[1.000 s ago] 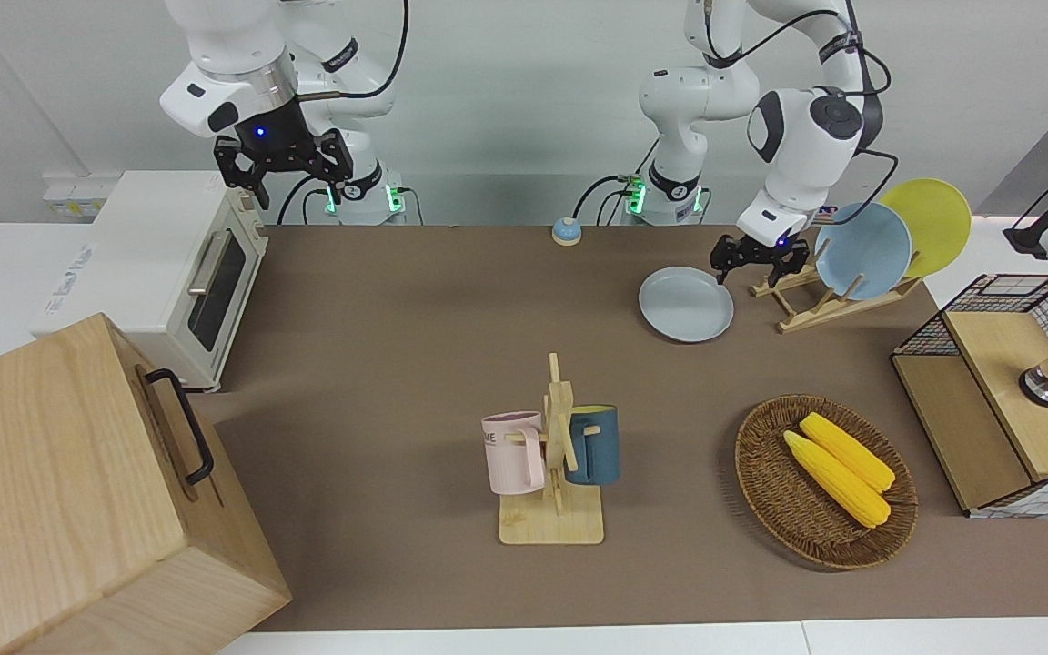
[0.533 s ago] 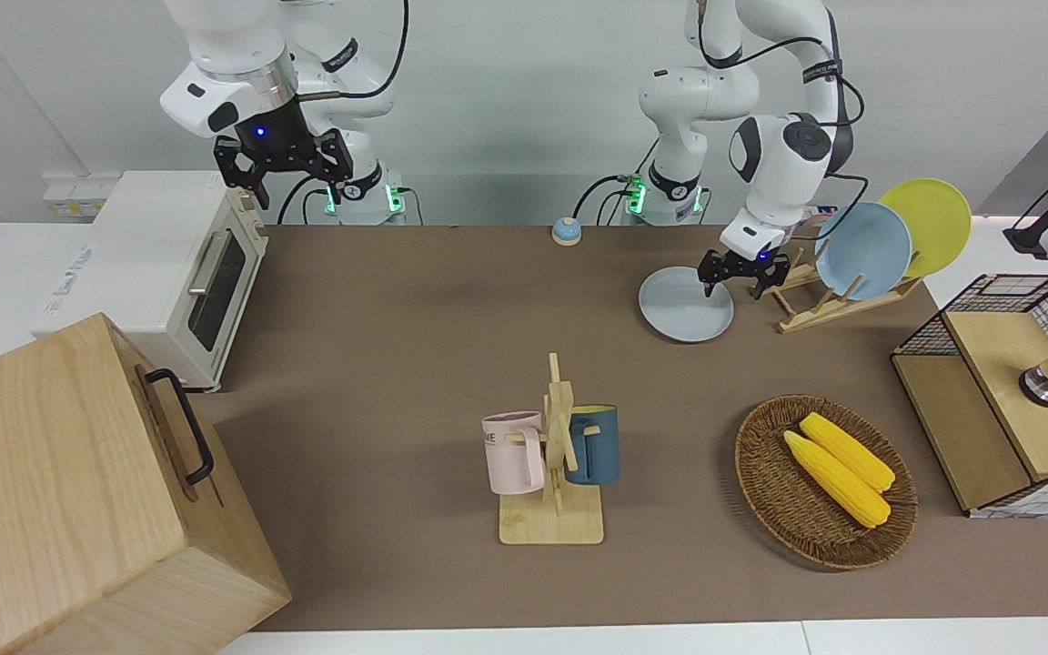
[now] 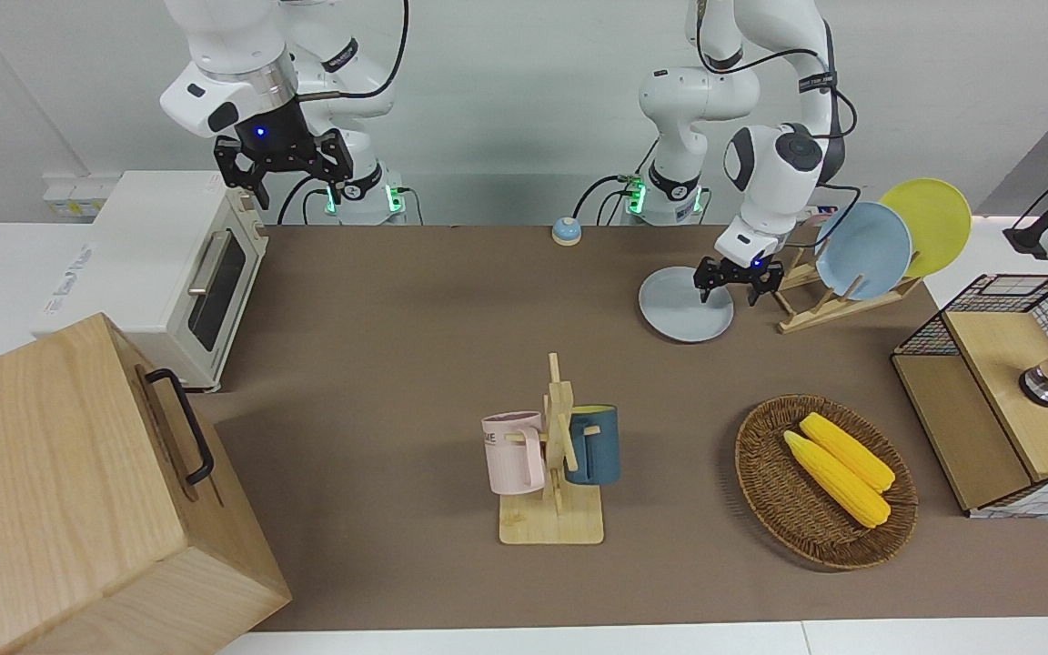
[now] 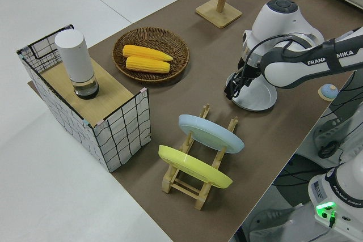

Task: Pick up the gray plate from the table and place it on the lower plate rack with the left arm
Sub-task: 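Close the left gripper on the gray plate's rim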

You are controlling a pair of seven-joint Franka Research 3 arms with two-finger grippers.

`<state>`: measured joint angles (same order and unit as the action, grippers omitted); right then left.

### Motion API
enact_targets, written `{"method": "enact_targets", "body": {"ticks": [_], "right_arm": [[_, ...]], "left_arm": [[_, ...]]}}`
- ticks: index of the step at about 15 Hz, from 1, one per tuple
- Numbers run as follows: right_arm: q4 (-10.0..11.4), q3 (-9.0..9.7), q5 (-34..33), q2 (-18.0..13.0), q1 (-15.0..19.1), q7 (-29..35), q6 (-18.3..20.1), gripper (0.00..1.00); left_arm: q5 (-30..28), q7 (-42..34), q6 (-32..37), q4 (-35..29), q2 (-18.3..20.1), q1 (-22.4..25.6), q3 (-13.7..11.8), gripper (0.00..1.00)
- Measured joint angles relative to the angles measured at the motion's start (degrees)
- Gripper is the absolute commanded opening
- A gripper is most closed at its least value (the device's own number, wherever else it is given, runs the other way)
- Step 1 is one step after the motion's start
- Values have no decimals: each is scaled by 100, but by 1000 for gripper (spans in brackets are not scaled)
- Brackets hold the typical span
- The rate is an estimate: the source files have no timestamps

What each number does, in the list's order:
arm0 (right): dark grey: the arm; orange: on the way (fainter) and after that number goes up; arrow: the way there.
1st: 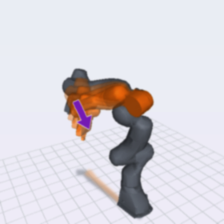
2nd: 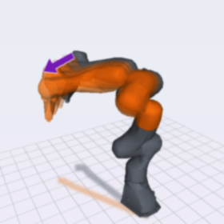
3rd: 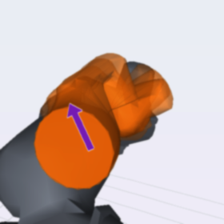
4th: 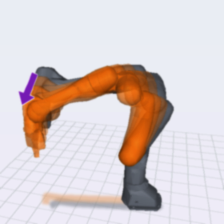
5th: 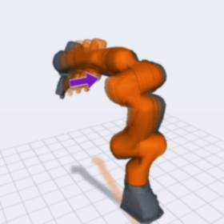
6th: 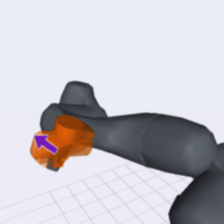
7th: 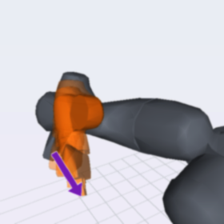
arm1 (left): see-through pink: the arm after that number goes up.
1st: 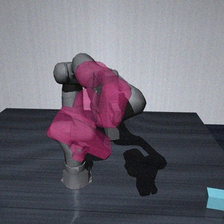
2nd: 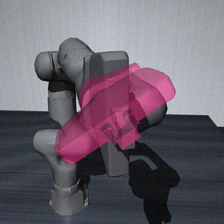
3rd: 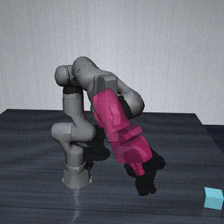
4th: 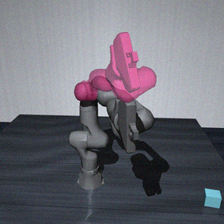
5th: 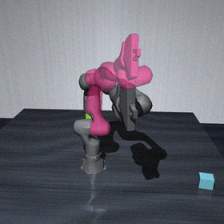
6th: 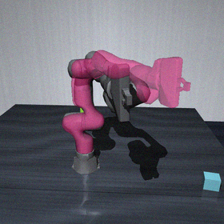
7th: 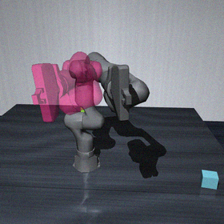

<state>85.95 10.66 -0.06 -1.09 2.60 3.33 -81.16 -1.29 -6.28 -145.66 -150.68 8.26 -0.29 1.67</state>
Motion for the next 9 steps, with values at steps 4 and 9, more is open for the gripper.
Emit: {"method": "enact_targets", "body": {"ticks": [4, 9], "right_arm": [[0, 0, 0, 0, 0, 0, 0, 990], [0, 0, 0, 0, 0, 0, 0, 990]], "left_arm": [[0, 5, -134, -28, -169, 0, 0, 979], [0, 12, -145, -29, -174, -1, 0, 292]]}}
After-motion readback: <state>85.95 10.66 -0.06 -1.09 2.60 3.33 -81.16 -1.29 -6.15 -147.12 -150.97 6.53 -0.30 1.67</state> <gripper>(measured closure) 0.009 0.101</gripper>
